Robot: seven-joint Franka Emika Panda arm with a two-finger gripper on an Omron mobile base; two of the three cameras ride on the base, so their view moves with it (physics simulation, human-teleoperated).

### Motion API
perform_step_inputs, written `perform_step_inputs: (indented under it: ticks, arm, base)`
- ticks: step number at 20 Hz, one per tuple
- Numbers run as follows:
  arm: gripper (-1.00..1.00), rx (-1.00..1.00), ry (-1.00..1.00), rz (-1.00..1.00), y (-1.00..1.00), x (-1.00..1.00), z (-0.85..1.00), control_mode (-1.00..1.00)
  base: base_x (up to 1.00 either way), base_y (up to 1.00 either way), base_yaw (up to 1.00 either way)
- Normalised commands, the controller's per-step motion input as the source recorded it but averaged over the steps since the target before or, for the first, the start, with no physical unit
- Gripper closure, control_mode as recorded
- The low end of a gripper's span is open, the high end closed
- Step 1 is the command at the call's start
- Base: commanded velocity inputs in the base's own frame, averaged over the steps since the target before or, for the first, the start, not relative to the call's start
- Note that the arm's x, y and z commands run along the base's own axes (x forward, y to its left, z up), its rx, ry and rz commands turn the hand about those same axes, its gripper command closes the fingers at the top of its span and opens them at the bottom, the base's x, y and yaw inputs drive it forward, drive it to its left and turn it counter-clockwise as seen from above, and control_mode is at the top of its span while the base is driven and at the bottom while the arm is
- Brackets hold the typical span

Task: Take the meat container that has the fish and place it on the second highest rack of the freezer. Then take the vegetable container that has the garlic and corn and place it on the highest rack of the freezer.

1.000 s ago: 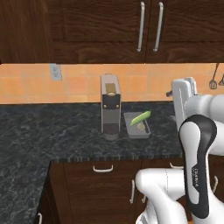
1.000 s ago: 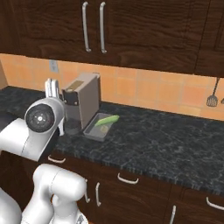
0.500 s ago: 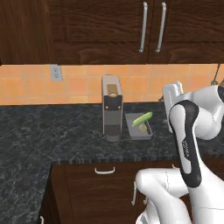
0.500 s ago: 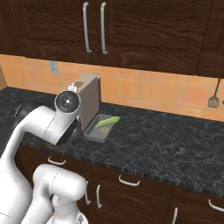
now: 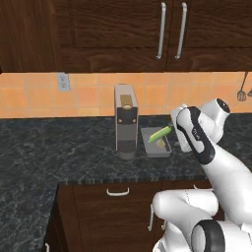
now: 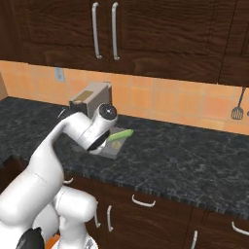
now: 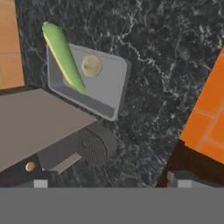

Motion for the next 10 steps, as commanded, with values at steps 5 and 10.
perform_step_inputs:
  ticks: [5, 10]
  arm:
    - [-1.00, 0.00, 0.04, 0.17, 0.01, 0.34, -1.00, -1.00]
    - [-1.00, -0.01, 0.13, 0.01, 0.10, 0.69, -0.74, -1.00]
  base:
    - [0.00, 0.00, 0.00]
    - [0.00, 0.00, 0.00]
